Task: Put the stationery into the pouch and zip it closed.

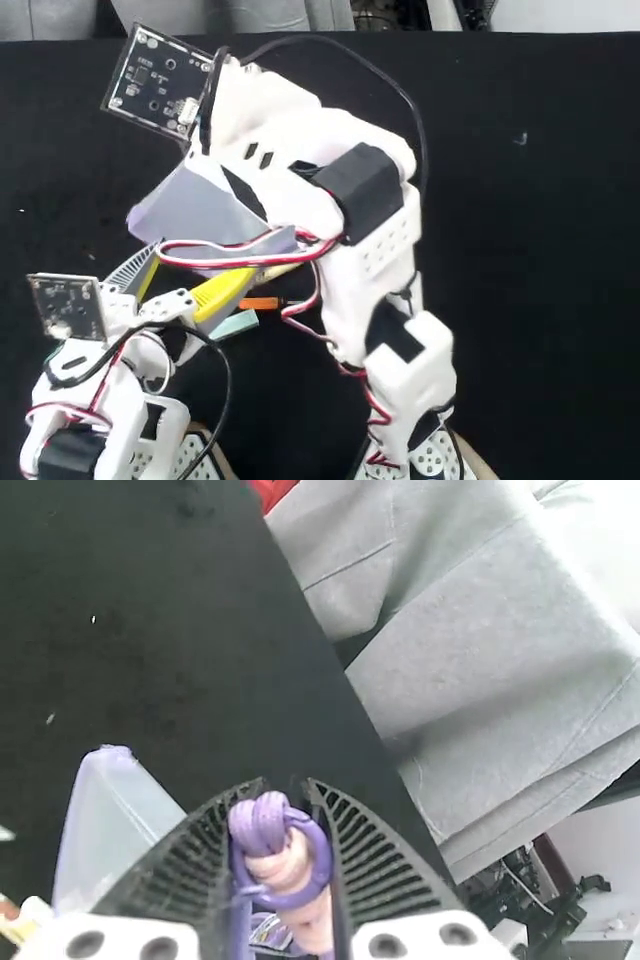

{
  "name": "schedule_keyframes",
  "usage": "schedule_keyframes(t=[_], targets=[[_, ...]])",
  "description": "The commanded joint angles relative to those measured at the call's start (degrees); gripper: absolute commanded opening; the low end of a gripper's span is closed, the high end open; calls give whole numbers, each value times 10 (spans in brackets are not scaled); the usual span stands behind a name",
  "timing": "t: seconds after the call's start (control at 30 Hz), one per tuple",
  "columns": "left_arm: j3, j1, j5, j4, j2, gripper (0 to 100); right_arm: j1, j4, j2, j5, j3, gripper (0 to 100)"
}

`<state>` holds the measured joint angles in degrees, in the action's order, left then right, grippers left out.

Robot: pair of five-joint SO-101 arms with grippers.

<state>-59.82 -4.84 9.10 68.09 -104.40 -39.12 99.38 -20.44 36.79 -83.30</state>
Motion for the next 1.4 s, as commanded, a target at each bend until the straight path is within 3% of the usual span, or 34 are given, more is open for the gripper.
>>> schedule_keyframes(t=[0.0,0.4,0.6,0.87,1.17,1.37], targets=[[58,-5,2,-8,1,429,-5,17,80,31,50,11],[125,-9,0,6,1,428,-5,17,236,119,233,11],[125,-12,-50,28,1,428,-10,17,306,159,305,11],[124,-15,-50,25,2,428,-109,17,403,165,394,11],[77,-263,-51,24,4,428,-127,16,429,165,407,11],[75,-255,-51,9,3,428,-126,15,429,166,407,11]])
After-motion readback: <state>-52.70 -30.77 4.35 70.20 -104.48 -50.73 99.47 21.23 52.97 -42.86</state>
